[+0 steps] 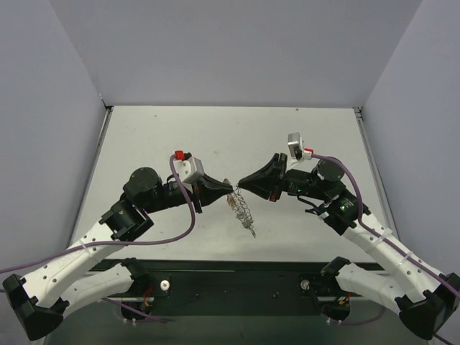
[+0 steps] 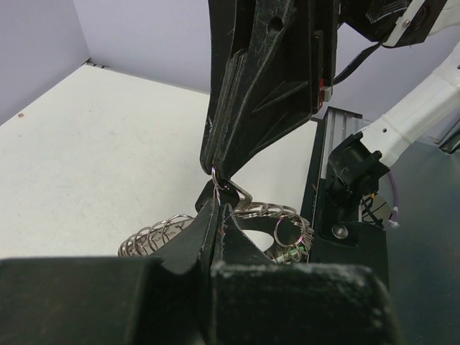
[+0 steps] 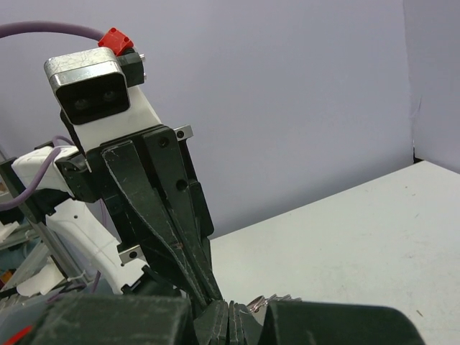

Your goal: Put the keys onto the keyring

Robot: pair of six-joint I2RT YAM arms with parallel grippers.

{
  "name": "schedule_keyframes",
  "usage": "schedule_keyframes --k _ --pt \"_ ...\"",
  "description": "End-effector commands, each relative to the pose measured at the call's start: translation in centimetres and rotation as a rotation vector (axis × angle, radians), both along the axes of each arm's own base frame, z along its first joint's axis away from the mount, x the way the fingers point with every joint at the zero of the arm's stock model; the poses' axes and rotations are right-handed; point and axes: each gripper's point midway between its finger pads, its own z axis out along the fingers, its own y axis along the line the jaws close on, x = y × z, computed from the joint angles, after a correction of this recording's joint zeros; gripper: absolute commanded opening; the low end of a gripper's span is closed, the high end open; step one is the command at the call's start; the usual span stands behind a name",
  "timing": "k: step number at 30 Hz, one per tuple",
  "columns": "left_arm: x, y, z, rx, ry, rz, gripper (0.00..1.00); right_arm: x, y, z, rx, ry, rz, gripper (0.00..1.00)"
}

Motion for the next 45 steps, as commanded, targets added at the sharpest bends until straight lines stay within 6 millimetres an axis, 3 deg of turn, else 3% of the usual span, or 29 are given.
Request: schedule_keyframes --k 1,13,27,45 --pt "-2.6 0.1 6.2 -0.189 -0.113 -0.107 0.0 0.6 -0.3 0.5 0.018 -0.047 -0.04 0.0" --pt "-3.9 -0.2 7.2 -0.27 -0.112 -0.183 0.0 0.3 -0.3 0.5 0.022 -0.047 -0.031 0.0" --pt "-3.9 -0.2 7.3 -0.28 -0.123 -0.185 0.0 -1.2 0.5 0.3 0.006 -0.041 0.087 0.0" --pt "-4.3 0.0 7.9 -0.305 -0.144 -0.196 0.0 -1.3 0.9 -0.8 -0.023 -0.021 0.122 0.0"
